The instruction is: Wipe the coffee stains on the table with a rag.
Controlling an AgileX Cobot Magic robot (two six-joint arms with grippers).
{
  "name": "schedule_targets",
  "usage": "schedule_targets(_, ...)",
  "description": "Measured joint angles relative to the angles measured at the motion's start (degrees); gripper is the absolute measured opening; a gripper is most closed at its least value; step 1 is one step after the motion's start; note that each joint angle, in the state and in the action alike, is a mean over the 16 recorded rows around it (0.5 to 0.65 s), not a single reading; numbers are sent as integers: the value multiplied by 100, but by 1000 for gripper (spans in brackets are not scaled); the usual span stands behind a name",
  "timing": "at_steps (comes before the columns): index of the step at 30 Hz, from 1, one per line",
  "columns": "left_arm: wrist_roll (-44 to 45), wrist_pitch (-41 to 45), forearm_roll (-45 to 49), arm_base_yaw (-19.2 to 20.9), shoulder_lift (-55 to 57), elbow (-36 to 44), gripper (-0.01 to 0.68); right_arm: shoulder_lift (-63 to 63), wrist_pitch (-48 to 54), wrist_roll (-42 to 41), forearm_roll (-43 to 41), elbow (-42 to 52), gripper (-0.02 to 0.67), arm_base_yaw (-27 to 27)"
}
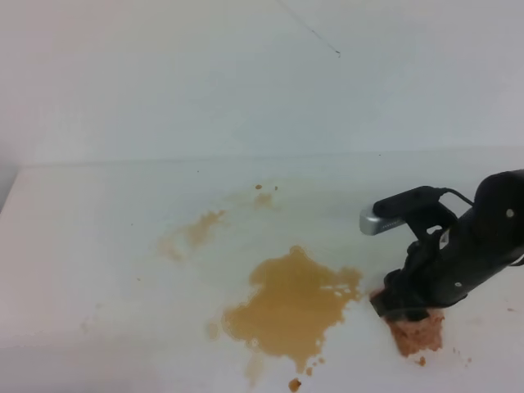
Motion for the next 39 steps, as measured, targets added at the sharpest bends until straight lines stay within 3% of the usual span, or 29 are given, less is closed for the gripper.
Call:
schedule_targets(5, 0, 0, 0, 0, 0, 0, 1, 465, -85, 15, -225, -172, 340, 1)
schedule_targets(14, 0, 0, 0, 0, 0, 0, 1, 1085, -334, 75, -336, -243, 325, 1)
schedule_targets(19, 0, 5, -1, 0, 9, -14, 0, 1353, -396, 123, -324, -262, 263, 3)
schedule_targets(31, 0, 5, -1, 0, 9, -14, 0, 1736, -461, 194, -318, -440, 32, 13)
schedule_targets(39, 0, -5, -5, 0, 0, 0, 1, 1942, -418, 162, -308, -945, -2, 14)
